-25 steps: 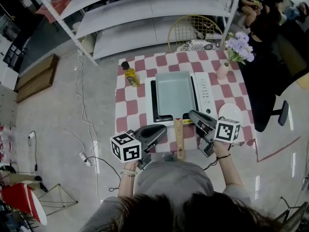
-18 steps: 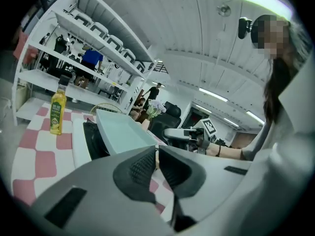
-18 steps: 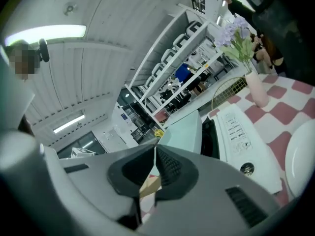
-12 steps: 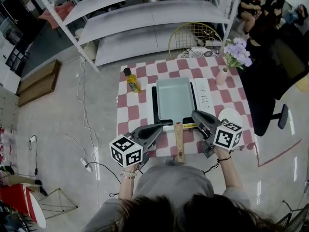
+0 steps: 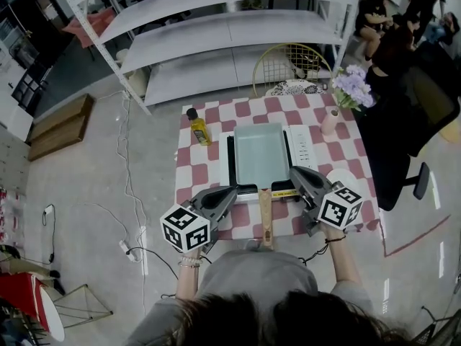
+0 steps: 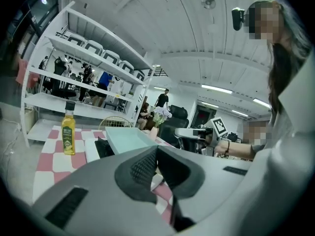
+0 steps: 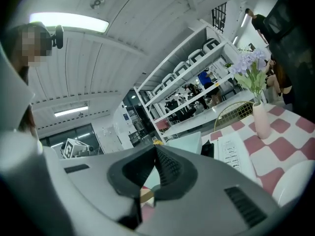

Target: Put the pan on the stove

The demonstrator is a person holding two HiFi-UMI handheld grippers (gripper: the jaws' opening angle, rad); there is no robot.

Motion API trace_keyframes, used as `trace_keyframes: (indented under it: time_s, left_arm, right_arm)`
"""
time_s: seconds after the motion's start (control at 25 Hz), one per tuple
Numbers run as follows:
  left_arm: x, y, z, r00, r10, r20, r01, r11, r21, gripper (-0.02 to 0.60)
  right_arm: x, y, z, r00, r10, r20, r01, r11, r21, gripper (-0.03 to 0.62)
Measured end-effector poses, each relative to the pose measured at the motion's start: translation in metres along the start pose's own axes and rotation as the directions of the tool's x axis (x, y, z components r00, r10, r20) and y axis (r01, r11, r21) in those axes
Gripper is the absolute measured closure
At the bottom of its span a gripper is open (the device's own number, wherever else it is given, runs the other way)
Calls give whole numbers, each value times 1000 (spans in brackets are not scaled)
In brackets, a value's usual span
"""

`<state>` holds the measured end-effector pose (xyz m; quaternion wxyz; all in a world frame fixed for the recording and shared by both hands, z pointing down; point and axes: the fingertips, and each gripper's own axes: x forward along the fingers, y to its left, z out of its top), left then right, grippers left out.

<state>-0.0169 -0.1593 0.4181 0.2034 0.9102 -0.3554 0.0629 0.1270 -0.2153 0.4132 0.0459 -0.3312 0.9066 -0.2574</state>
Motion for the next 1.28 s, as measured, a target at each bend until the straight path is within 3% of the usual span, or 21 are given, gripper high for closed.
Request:
trace_keyframes:
  time_s: [0.64,1.28]
  left_arm:
    - [0,8,5,999,47,28,-47,999,9,555]
    - [4,15,14,993,86,77,-86,996,0,555]
  right_arm:
    - [-4,-12,4,999,-35,26,37,997,-72,571]
    - [-9,-29,3,996,-63,55,66,996,-53,571]
